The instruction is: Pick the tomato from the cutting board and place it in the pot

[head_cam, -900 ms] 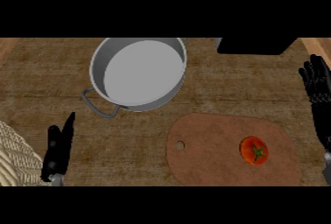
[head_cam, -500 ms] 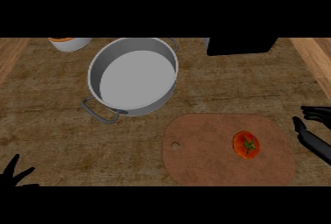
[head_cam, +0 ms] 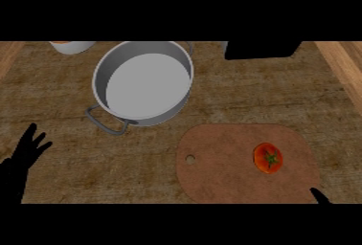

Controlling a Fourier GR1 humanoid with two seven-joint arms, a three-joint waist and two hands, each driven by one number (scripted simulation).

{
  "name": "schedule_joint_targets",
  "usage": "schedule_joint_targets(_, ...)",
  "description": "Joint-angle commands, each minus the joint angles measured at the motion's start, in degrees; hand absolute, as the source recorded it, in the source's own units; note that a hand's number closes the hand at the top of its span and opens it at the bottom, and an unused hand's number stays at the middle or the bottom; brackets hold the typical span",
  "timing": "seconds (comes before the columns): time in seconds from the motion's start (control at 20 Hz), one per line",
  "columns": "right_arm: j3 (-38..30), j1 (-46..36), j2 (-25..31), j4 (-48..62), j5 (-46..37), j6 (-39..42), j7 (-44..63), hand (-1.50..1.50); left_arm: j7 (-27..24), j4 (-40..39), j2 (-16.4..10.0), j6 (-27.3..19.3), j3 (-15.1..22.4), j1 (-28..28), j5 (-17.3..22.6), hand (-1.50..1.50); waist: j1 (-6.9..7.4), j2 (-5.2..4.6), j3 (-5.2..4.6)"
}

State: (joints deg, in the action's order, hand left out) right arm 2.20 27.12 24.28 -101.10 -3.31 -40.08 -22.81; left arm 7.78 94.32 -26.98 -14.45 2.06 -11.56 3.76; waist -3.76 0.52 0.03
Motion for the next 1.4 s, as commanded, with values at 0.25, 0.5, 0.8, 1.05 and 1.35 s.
schedule_joint_targets(0.25,2.0,13.6,10.5,-18.3,-10.6,4.4,19.9,-1.50,-0.5,-6.7,1.1,4.0,-0.9,9.4,1.4,0.00,2.95,-0.81,-0.27)
schedule_joint_targets(0.5,2.1,8.3,18.3,-23.1,-15.5,13.0,39.6,-1.50,-2.7,-4.8,2.8,3.2,1.7,7.8,-1.3,0.00,5.28,-1.14,-0.35)
schedule_joint_targets(0.8,8.4,3.0,24.0,-25.7,-17.9,26.2,59.0,-1.50,-0.2,-6.7,1.0,5.0,-0.1,12.1,-0.3,0.00,5.62,-1.26,-0.30)
schedule_joint_targets(1.05,14.6,-11.9,22.7,-25.9,-15.1,35.6,73.8,-1.50,-1.8,-9.0,2.4,5.2,0.2,11.7,-1.2,0.00,6.07,-1.10,-0.18)
schedule_joint_targets(1.35,17.6,-26.4,15.7,-15.5,-13.4,43.5,79.1,-1.50,-1.3,-7.8,2.6,6.2,-1.9,10.7,-1.5,0.00,4.69,-0.67,-0.05)
